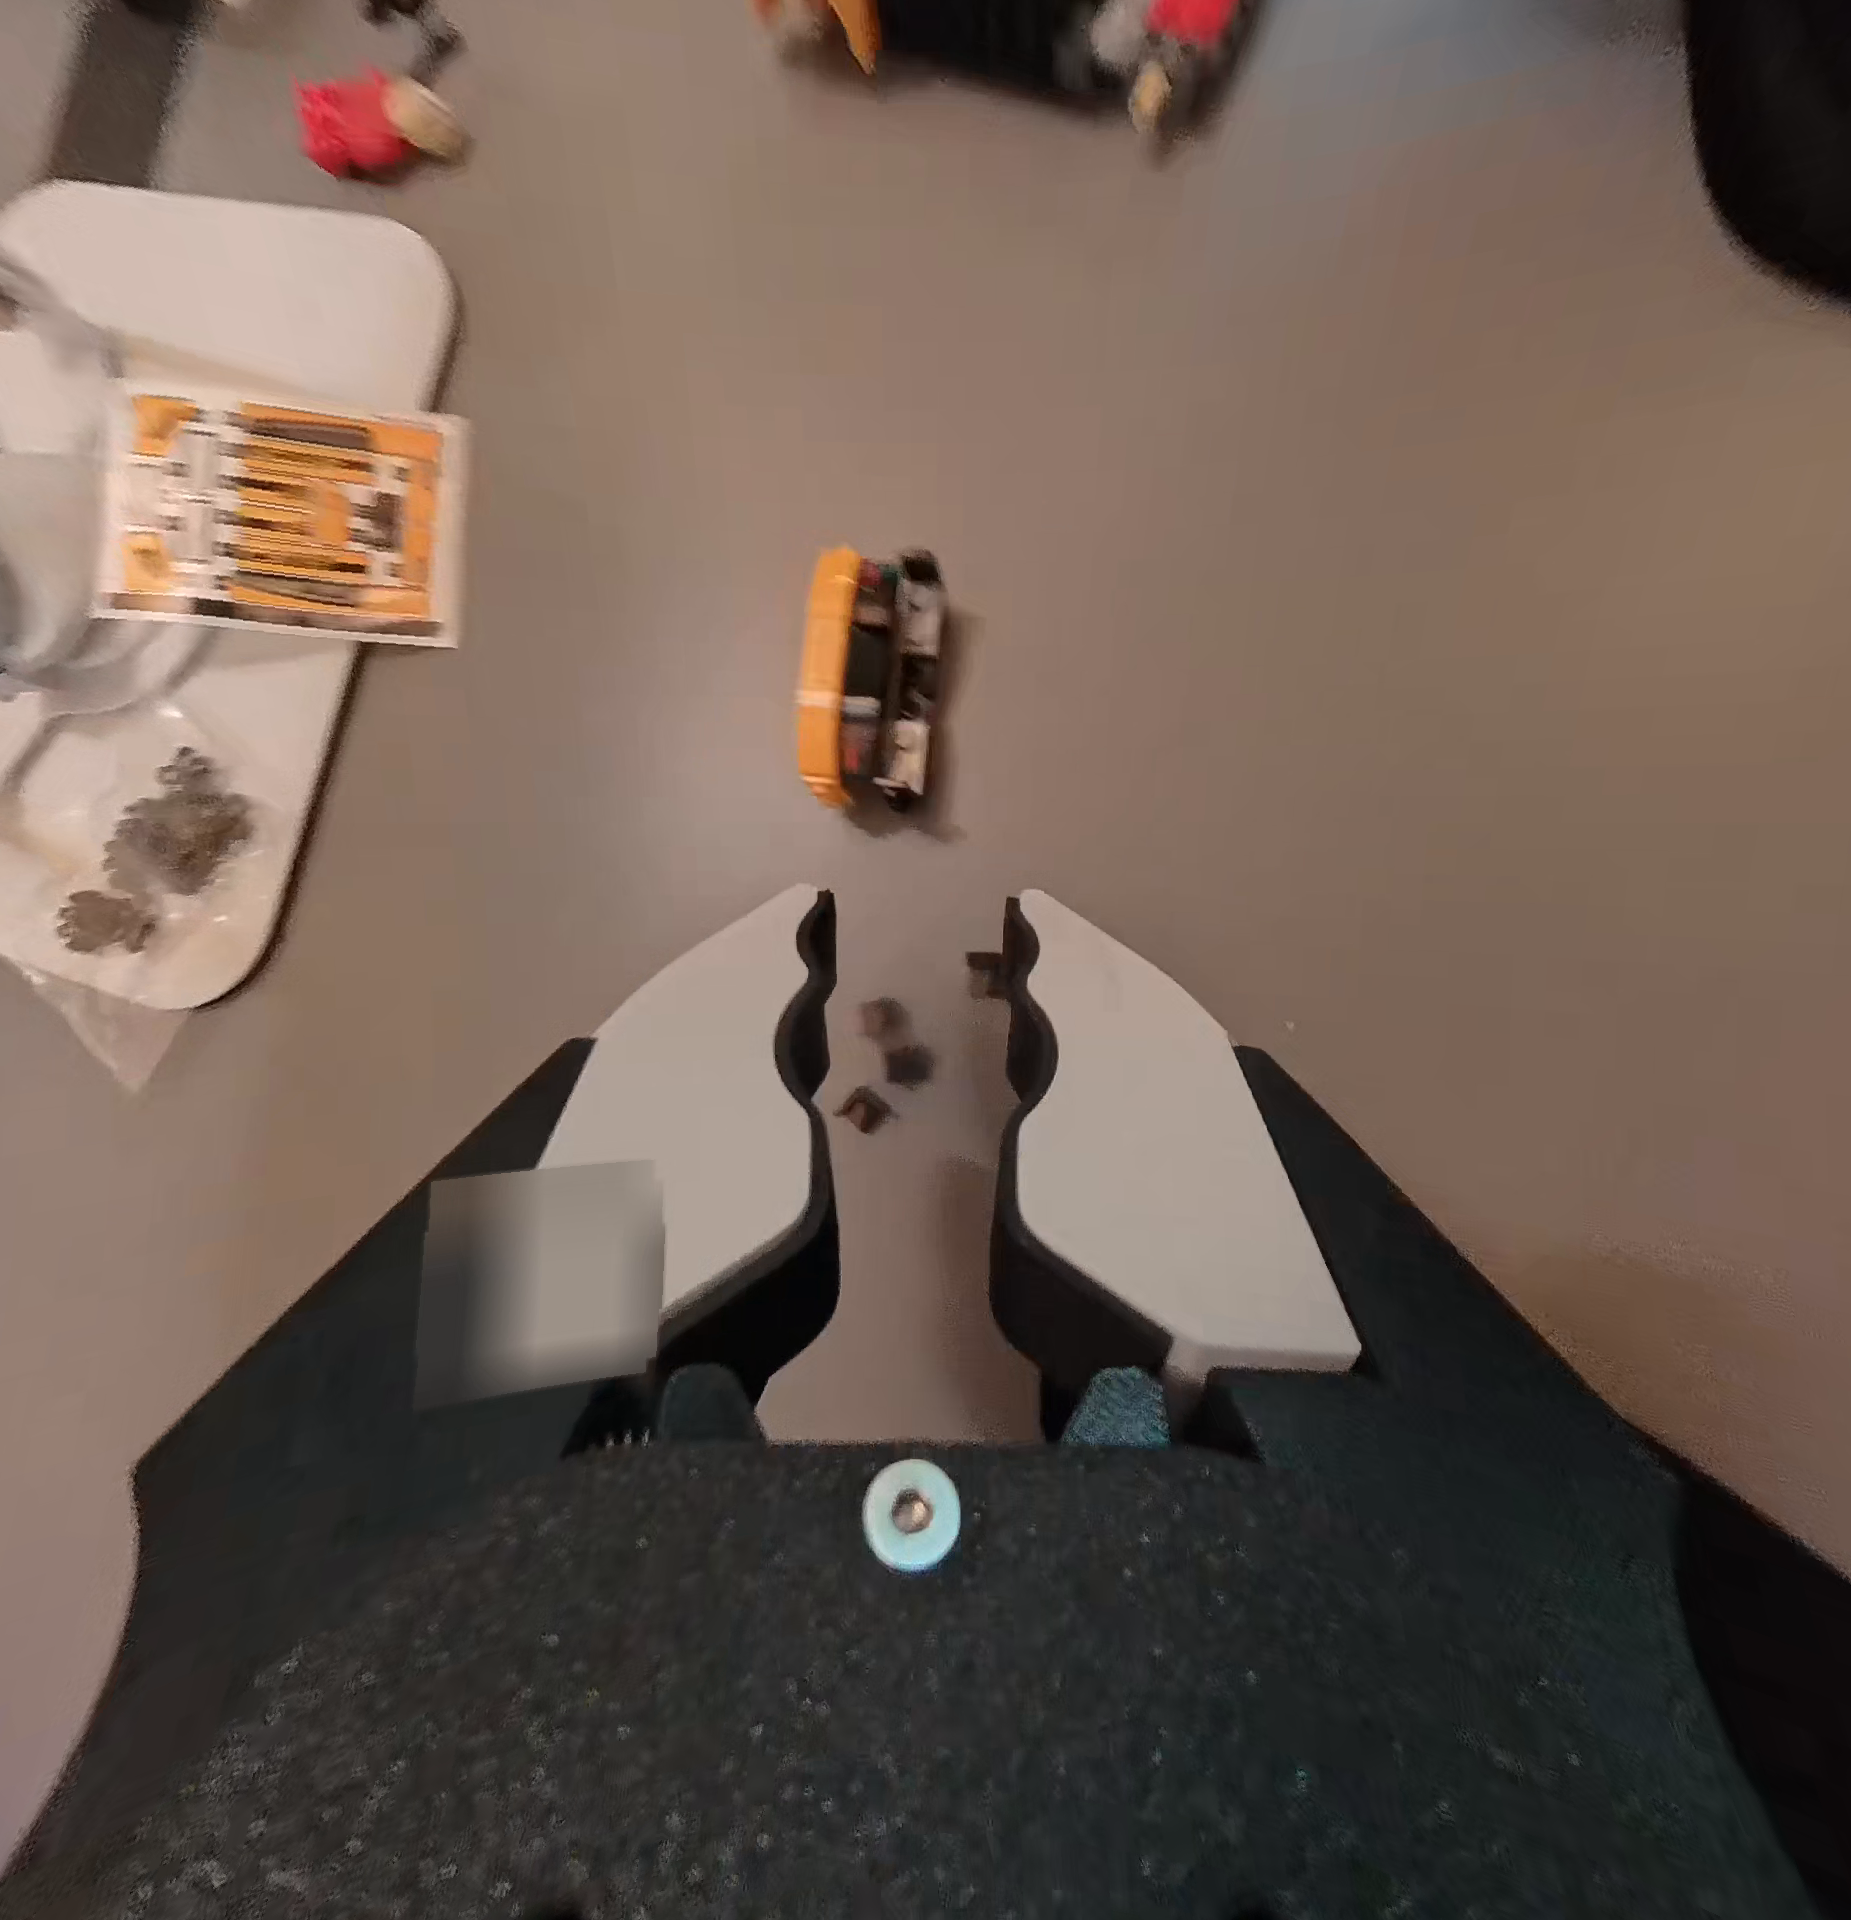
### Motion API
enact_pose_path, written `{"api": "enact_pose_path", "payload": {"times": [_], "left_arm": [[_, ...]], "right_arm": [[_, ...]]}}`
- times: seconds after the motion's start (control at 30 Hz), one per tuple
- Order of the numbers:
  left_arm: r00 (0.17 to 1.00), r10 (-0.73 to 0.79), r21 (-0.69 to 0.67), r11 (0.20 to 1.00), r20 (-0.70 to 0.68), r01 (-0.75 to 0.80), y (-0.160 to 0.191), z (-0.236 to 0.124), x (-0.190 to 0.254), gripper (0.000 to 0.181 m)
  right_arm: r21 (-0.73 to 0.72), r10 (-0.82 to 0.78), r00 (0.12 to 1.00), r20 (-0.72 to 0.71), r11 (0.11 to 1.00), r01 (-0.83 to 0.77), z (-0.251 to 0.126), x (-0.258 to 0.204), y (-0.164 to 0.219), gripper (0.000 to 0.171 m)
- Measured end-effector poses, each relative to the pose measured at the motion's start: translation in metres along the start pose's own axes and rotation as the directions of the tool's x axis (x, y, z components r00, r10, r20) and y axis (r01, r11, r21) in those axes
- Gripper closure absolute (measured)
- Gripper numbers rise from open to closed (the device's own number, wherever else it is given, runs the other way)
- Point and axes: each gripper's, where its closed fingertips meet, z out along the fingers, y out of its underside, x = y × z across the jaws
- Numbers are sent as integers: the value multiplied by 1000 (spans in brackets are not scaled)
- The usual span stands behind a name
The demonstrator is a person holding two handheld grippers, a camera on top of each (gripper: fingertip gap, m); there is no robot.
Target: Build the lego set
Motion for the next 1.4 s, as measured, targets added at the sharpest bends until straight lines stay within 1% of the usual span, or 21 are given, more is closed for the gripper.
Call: {"api": "enact_pose_path", "payload": {"times": [0.07,0.13,0.23,0.3,0.37,0.47,0.57,0.73,0.93,1.03,1.13,1.23,1.27,1.3,1.4], "left_arm": [[995,-98,96,991,2,98,-11,-4,-13,153],[981,-182,167,967,-69,191,-21,2,-16,151],[961,-212,138,962,-176,237,-21,25,-11,144],[962,-204,96,970,-183,224,-16,38,-14,145],[956,-196,52,976,-218,212,-12,47,-12,146],[957,-159,16,986,-241,168,-8,55,-7,152],[952,-119,25,991,-283,131,-8,53,1,155],[927,6,48,999,-375,13,-2,45,17,154],[880,120,53,993,-459,-107,-2,47,13,154],[866,163,30,985,-472,-169,-2,49,7,154],[865,151,13,986,-479,-165,-3,48,5,149],[875,147,34,988,-461,-148,-4,47,5,146],[879,145,42,989,-455,-141,-4,47,6,148],[883,141,44,990,-448,-136,-3,48,5,154],[894,128,37,992,-430,-124,-1,47,3,155]], "right_arm": [[-1,-3,1000,22,1000,3,0,-4,0,168],[-6,-9,998,70,1000,9,1,-14,2,167],[4,-54,990,133,999,54,0,-29,2,165],[8,-79,981,176,997,79,-1,-38,2,164],[11,-92,972,214,996,91,-1,-47,2,163],[9,-113,956,271,993,115,-2,-59,5,165],[14,-138,941,310,990,141,-4,-69,6,166],[13,-147,927,344,988,152,-6,-76,8,166],[7,-151,921,359,987,159,-7,-79,10,167],[6,-154,918,366,987,163,-7,-81,11,167],[6,-158,914,374,986,169,-7,-82,12,167],[0,-159,909,384,985,173,-7,-84,13,167],[-1,-162,908,387,984,176,-7,-85,14,167],[-2,-166,906,389,984,181,-7,-86,14,167],[-6,-172,903,394,982,189,-6,-87,16,167]]}}
